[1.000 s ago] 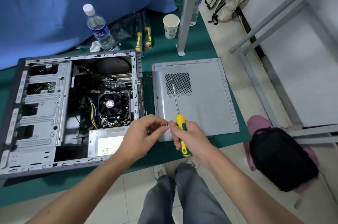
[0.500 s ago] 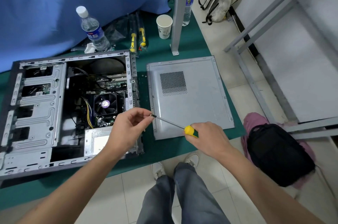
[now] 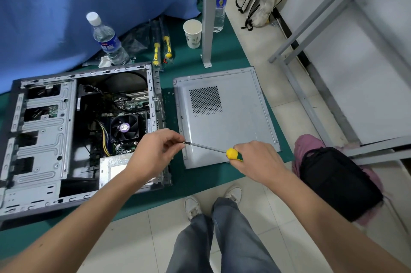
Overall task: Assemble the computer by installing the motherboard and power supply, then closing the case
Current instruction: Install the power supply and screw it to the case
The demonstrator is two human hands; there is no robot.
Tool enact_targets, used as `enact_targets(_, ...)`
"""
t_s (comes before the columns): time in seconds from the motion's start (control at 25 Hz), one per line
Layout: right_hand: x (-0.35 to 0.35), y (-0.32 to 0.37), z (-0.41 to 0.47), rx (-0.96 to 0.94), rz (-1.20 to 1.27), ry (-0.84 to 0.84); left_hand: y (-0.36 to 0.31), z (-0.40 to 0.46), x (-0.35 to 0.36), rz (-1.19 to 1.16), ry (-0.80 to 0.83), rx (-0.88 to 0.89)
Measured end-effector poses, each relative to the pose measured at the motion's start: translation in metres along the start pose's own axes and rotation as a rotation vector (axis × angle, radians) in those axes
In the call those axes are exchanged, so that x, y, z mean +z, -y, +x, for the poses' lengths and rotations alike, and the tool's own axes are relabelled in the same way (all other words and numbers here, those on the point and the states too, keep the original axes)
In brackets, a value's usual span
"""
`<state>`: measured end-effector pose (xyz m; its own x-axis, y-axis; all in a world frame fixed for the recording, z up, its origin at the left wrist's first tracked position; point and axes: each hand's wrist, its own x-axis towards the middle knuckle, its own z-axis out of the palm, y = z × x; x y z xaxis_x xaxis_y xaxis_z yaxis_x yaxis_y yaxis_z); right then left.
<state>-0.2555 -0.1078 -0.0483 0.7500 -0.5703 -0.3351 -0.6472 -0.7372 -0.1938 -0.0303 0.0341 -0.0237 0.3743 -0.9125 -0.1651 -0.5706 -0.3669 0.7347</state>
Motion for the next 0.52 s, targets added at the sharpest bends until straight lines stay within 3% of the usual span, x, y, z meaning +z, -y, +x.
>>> enact_targets(0.24,-0.01,-0.007,-0.008,0.002,-0.063,-0.047,-0.01,0.004,0.002,-0.17,0.033,-0.108)
enact_targets(0.52,-0.027,-0.003,-0.012,-0.017,-0.105,-0.022,-0.016,0.006,-0.007,0.26,0.068,0.168)
